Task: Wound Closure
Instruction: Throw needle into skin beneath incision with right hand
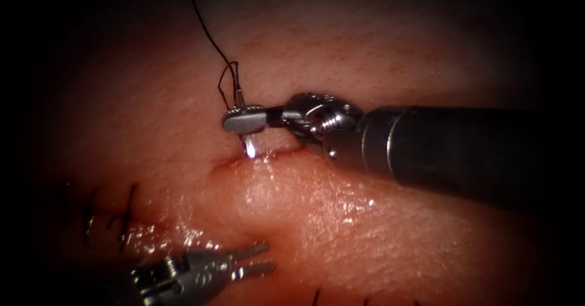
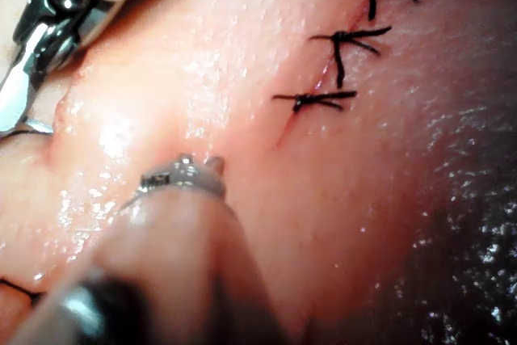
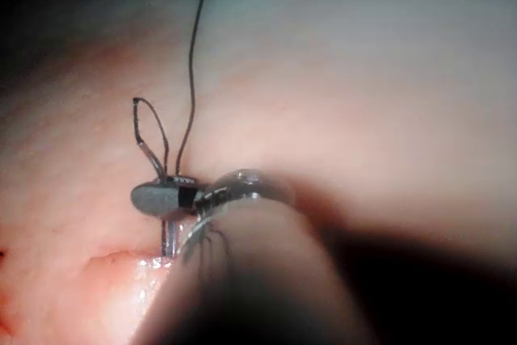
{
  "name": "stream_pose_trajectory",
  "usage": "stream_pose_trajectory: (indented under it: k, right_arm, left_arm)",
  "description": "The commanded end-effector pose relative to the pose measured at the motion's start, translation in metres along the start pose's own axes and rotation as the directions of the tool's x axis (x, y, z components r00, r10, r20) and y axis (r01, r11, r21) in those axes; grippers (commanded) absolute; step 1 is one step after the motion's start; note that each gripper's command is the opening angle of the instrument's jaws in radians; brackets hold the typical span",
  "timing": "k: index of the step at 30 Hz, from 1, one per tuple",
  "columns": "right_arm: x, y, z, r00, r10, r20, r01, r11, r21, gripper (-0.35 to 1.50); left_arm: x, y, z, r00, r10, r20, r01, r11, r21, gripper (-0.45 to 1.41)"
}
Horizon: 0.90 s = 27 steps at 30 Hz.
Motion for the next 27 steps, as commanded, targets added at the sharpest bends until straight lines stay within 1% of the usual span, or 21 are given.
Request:
stream_pose_trajectory:
  k: [1, 2, 3, 4, 6, 8, 9, 14, 16, 17, 20, 22, 24, 27]
  right_arm:
    - [0.0004, 0.0001, 0.0009, 1.0, 0.02, -0.005, -0.02, 0.999, -0.034, -0.35]
    - [0.0002, -0.0001, 0.0009, 0.999, 0.049, -0.005, -0.049, 0.996, -0.08, -0.35]
    - [0.0002, -0.0001, 0.0009, 0.999, 0.049, -0.005, -0.049, 0.996, -0.08, -0.35]
    - [0.0001, -0.0004, 0.0009, 0.998, 0.068, -0.01, -0.069, 0.989, -0.129, -0.35]
    - [0.0002, -0.0008, 0.001, 0.997, 0.074, -0.003, -0.073, 0.984, -0.16, -0.35]
    - [0.0003, -0.0015, 0.001, 0.997, 0.084, 0.002, -0.081, 0.971, -0.227, -0.35]
    - [0.0004, -0.0021, 0.001, 0.996, 0.092, 0.006, -0.087, 0.966, -0.244, -0.35]
    - [0.0002, -0.0032, 0.0009, 0.994, 0.104, 0.017, -0.095, 0.957, -0.275, -0.35]
    - [-0.0002, -0.0036, 0.001, 0.994, 0.107, 0.029, -0.096, 0.96, -0.264, -0.35]
    - [-0.0006, -0.0038, 0.0011, 0.991, 0.124, 0.049, -0.109, 0.964, -0.241, -0.35]
    - [-0.001, -0.0041, 0.0013, 0.987, 0.153, 0.048, -0.139, 0.965, -0.222, -0.35]
    - [-0.0011, -0.0043, 0.0016, 0.973, 0.225, 0.05, -0.214, 0.962, -0.169, -0.35]
    - [-0.0012, -0.0044, 0.0017, 0.967, 0.248, 0.052, -0.238, 0.959, -0.152, -0.35]
    - [-0.0013, -0.0044, 0.002, 0.935, 0.35, 0.056, -0.343, 0.933, -0.106, -0.35]
  left_arm:
    - [0.0001, 0.0, 0.0008, 1.0, 0.001, -0.001, -0.001, 1.0, 0.001, 0.0]
    - [0.0001, -0.0001, 0.0008, 1.0, 0.001, -0.001, -0.001, 1.0, 0.001, 0.0]
    - [0.0001, -0.0001, 0.0008, 1.0, 0.001, -0.001, -0.001, 1.0, 0.001, 0.0]
    - [0.0001, -0.0001, 0.0008, 1.0, 0.001, -0.001, -0.001, 1.0, 0.001, -0.01]
    - [0.0001, -0.0001, 0.0008, 1.0, 0.001, -0.001, -0.001, 1.0, 0.001, -0.01]
    - [0.0001, -0.0001, 0.0008, 1.0, 0.001, -0.001, -0.001, 1.0, 0.001, -0.01]
    - [0.0001, -0.0001, 0.0008, 1.0, 0.001, -0.001, -0.001, 1.0, 0.001, -0.01]
    - [0.0, -0.0001, 0.0009, 1.0, 0.001, -0.001, -0.001, 1.0, 0.001, -0.01]
    - [0.0, -0.0001, 0.0009, 1.0, 0.002, -0.001, -0.002, 1.0, 0.001, -0.03]
    - [0.0, -0.0001, 0.0009, 1.0, 0.001, -0.001, -0.001, 1.0, 0.001, -0.05]
    - [0.0, -0.0002, 0.0009, 1.0, 0.002, -0.001, -0.002, 1.0, 0.001, -0.05]
    - [-0.0001, -0.0004, 0.001, 1.0, 0.002, -0.001, -0.002, 1.0, 0.001, -0.05]
    - [-0.0001, -0.0004, 0.001, 1.0, 0.002, -0.001, -0.002, 1.0, 0.001, -0.05]
    - [-0.0001, -0.0004, 0.001, 1.0, 0.002, -0.001, -0.002, 1.0, 0.001, -0.06]
